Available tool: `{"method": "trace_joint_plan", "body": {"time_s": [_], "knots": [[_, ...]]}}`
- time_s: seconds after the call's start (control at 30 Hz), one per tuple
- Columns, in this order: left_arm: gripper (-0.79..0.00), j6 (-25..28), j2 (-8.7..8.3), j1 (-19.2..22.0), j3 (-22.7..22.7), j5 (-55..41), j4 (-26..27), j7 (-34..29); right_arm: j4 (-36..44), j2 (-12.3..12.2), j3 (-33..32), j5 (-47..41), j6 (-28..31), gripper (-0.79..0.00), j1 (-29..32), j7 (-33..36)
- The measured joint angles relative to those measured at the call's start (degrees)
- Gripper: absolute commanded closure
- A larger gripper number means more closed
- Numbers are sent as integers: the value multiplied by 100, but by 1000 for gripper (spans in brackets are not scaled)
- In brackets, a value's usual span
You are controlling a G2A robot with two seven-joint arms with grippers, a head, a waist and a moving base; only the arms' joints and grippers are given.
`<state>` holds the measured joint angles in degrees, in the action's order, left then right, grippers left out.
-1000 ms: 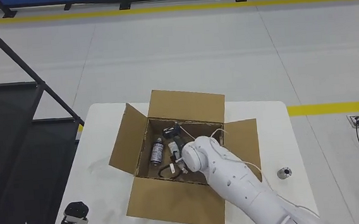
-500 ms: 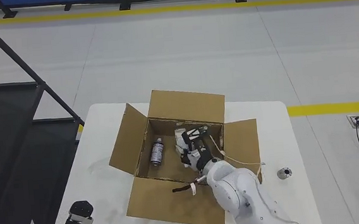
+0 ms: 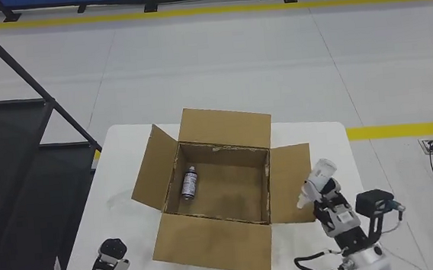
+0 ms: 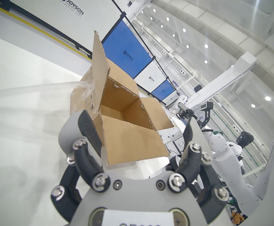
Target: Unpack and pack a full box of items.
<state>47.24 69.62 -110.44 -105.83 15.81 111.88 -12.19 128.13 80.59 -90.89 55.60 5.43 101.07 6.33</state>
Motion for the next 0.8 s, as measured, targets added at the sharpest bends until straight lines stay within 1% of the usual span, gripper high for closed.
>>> {"method": "trace_joint_plan", "body": {"time_s": [0.1,0.17,0.23,0.27,0.3,0.37,0.4,0.47,0.5,0.57,0.6,0.7,0.8], "knots": [[-785,-80,0,55,111,92,73,-45,55,7,-396,-412,-13,0,644,-543],[-785,-114,-1,88,180,146,105,-80,6,6,-600,-699,37,0,904,-641],[-785,-151,-3,128,261,202,128,-112,-91,-23,-801,-1008,204,0,1023,-326],[-785,-165,-3,145,291,226,132,-119,-151,-43,-878,-1124,278,0,992,-35],[-785,-179,-4,164,329,253,136,-125,-251,-77,-959,-1277,393,0,885,465],[-785,-185,-6,185,370,284,141,-128,-468,-137,-1079,-1518,580,0,608,1298],[-785,-186,-7,192,386,302,142,-127,-671,-176,-1144,-1665,579,0,372,1830],[-785,-188,-10,196,393,314,141,-114,-980,-236,-1145,-1750,515,0,-56,2647],[-785,-189,-12,194,388,314,137,-103,-1218,-274,-1095,-1725,397,0,-370,3191],[-785,-191,-16,186,368,293,124,-82,-1590,-321,-972,-1573,68,0,-893,3955],[-785,-191,-19,180,355,276,112,-70,-1858,-344,-887,-1440,-208,0,-1241,4369],[-785,-181,-25,163,336,245,81,-53,-2537,-390,-690,-1139,-764,0,-2051,5102],[-785,-166,-30,152,321,234,68,-29,-3074,-428,-651,-1033,-982,0,-2599,5357]]}}
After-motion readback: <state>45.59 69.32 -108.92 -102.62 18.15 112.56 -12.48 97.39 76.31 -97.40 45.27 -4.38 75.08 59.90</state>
